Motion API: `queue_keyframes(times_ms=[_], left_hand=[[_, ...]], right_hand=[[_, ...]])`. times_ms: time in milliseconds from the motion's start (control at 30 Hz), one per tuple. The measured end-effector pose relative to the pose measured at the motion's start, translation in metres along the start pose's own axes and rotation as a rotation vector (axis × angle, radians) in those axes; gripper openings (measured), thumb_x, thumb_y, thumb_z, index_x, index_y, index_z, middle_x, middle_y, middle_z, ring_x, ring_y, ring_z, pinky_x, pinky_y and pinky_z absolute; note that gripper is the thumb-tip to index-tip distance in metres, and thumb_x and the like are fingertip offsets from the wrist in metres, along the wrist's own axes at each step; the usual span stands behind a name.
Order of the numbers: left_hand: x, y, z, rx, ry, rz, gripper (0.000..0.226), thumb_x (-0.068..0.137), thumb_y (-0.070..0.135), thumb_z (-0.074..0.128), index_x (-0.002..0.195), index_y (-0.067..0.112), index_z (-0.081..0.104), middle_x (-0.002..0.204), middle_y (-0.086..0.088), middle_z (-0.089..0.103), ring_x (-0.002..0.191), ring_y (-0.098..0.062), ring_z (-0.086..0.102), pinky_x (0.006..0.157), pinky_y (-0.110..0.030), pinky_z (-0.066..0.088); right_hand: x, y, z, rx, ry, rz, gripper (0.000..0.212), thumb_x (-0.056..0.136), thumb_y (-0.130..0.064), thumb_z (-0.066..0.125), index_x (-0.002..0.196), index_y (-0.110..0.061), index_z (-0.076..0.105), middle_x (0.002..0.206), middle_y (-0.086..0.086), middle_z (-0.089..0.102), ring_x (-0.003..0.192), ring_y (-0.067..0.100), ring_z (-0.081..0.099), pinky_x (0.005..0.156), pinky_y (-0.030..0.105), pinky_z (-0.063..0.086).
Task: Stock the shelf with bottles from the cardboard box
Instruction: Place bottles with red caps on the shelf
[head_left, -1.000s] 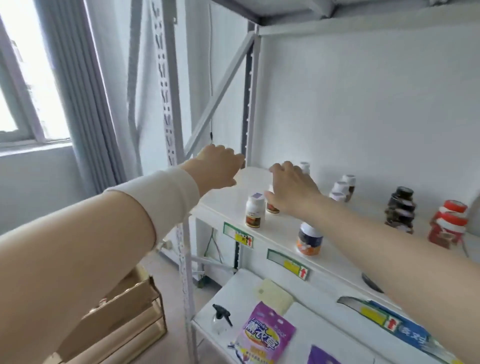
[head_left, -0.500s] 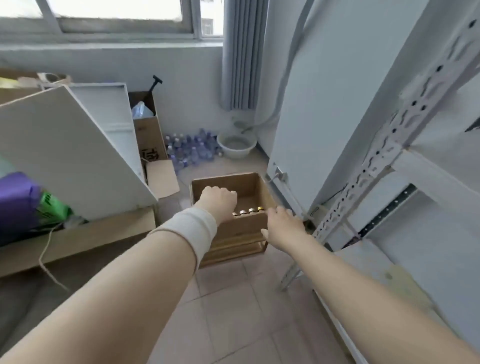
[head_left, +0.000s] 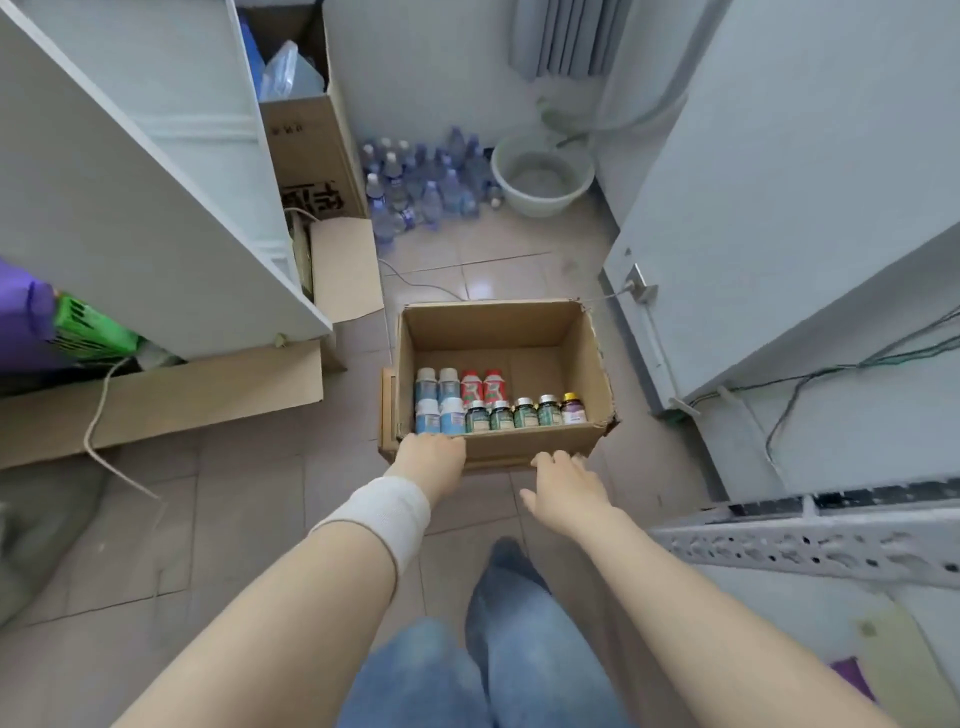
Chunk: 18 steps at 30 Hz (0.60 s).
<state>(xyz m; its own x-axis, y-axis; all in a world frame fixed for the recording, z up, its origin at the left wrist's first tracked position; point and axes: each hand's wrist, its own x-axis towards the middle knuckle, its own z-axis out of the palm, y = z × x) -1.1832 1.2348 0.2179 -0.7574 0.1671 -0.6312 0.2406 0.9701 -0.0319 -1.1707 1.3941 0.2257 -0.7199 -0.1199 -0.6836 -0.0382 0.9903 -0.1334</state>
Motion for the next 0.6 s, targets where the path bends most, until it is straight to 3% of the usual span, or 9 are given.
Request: queue_keyframes(times_ms=[167,367,600], left_hand=[[0.061,-0.014,-0.008,-0.134,-0.082,-0.036,0.036,0.095,0.031,0.047,0.126,0.011,0.046,0.126,-0.011,0.057,0.115,-0.03,0.054,0.092,-0.037,0.043],[0.128,-0.043,-0.019,-0.227,-0.167,-0.09,0.038,0.094,0.029,0.048,0.129,0.012,0.047,0.128,-0.009,0.057,0.115,-0.029,0.055,0.092,-0.036,0.044],[0.231,-0.048,-0.006,-0.396,-0.262,-0.06,0.036,0.095,0.029,0.048,0.128,0.013,0.046,0.124,-0.009,0.059,0.108,-0.029,0.058,0.089,-0.039,0.051]], right_hand=[[0.074,0.02,-0.025,-0.012,-0.088,0.027,0.049,0.095,-0.036,0.044,0.136,-0.011,0.038,0.138,0.012,0.044,0.128,0.031,0.041,0.102,0.041,0.038],[0.147,0.022,-0.057,-0.019,-0.117,0.018,0.046,0.094,-0.035,0.044,0.133,-0.011,0.041,0.134,0.011,0.048,0.123,0.029,0.046,0.096,0.038,0.042],[0.239,0.025,-0.04,0.055,-0.218,0.091,0.048,0.094,-0.035,0.045,0.135,-0.01,0.038,0.138,0.011,0.045,0.126,0.029,0.043,0.101,0.036,0.038]])
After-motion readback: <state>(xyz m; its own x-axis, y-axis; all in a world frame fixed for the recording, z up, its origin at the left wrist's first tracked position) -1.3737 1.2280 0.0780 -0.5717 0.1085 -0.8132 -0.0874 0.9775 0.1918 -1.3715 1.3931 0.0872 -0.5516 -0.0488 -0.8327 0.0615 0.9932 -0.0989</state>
